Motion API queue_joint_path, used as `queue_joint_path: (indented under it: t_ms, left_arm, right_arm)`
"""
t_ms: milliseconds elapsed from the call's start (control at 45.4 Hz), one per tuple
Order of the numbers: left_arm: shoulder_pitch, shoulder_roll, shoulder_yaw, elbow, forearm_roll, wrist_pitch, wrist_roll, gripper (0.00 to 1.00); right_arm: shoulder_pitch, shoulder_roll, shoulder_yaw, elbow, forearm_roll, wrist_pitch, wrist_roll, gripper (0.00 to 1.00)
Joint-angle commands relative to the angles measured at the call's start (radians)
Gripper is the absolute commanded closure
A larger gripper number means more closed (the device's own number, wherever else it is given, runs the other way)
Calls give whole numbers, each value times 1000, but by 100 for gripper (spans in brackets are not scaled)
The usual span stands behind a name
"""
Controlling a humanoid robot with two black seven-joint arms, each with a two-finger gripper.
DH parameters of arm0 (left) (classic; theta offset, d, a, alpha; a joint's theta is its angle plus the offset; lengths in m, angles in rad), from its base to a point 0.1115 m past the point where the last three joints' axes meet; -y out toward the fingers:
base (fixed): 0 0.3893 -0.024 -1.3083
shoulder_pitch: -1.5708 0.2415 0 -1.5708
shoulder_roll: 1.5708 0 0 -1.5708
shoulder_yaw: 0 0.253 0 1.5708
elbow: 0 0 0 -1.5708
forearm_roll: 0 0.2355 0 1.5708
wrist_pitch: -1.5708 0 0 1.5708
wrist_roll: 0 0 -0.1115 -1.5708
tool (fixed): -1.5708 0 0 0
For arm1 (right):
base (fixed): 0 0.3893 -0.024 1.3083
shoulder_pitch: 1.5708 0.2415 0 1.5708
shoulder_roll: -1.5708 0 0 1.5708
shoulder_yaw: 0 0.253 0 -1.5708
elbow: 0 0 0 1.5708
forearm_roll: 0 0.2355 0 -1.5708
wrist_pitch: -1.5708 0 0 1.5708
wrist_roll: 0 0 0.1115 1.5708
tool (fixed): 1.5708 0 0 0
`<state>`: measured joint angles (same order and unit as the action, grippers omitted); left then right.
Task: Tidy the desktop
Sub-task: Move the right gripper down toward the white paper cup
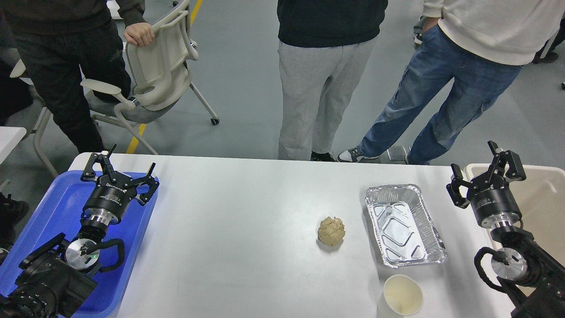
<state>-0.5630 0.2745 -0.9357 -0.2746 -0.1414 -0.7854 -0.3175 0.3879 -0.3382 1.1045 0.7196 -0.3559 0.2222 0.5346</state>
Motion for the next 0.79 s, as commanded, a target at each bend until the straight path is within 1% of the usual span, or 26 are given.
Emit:
queue_joint_path:
  t_ms: [0, 154, 198, 242, 287, 353, 397, 441, 507, 639, 727, 749, 771]
  left_arm:
    - [0, 0, 0, 0, 2, 0, 2, 0]
    - [0, 0, 0, 0, 0, 0, 0, 0]
    - [0, 0, 0, 0, 0, 0, 0, 0]
    - [0, 0, 0, 0, 0, 0, 0, 0]
    - [0, 0, 0, 0, 0, 0, 0, 0]
    - [0, 2, 0, 0, 0, 0, 0, 0]
    - [0, 0, 0, 0, 0, 0, 0, 0]
    - [0, 0, 0, 0, 0, 0, 0, 0]
    - [0, 0, 0, 0, 0, 0, 2, 0]
    - [0, 2, 0, 0, 0, 0, 0, 0]
    - [0, 0, 0, 0, 0, 0, 0, 0]
    - [0, 0, 0, 0, 0, 0, 0, 0]
    - [0, 0, 0, 0, 0, 0, 0, 0]
  right_arm:
    - [3, 2, -2, 0, 0, -1, 1, 0]
    - [6, 2, -5, 0, 0, -1, -2, 0]
    - [8, 2, -11, 12, 0, -3, -10, 0]
    - [9, 2, -37, 30, 3, -21, -31, 0]
    - [20, -21, -58, 89, 12, -55, -80, 0]
    - [45, -111, -90, 187, 26, -86, -198, 0]
    - [61, -177, -121, 242, 26, -84, -255, 0]
    - [92, -235, -175, 293, 23, -83, -286, 0]
    - [159, -333, -282, 354, 9, -78, -298, 0]
    - [314, -524, -541, 494, -46, -8, -309, 0]
    - [442, -590, -725, 566, -185, -4, -303, 0]
    - [495, -616, -792, 604, -295, -7, -301, 0]
    - [511, -628, -811, 629, -342, -7, -301, 0]
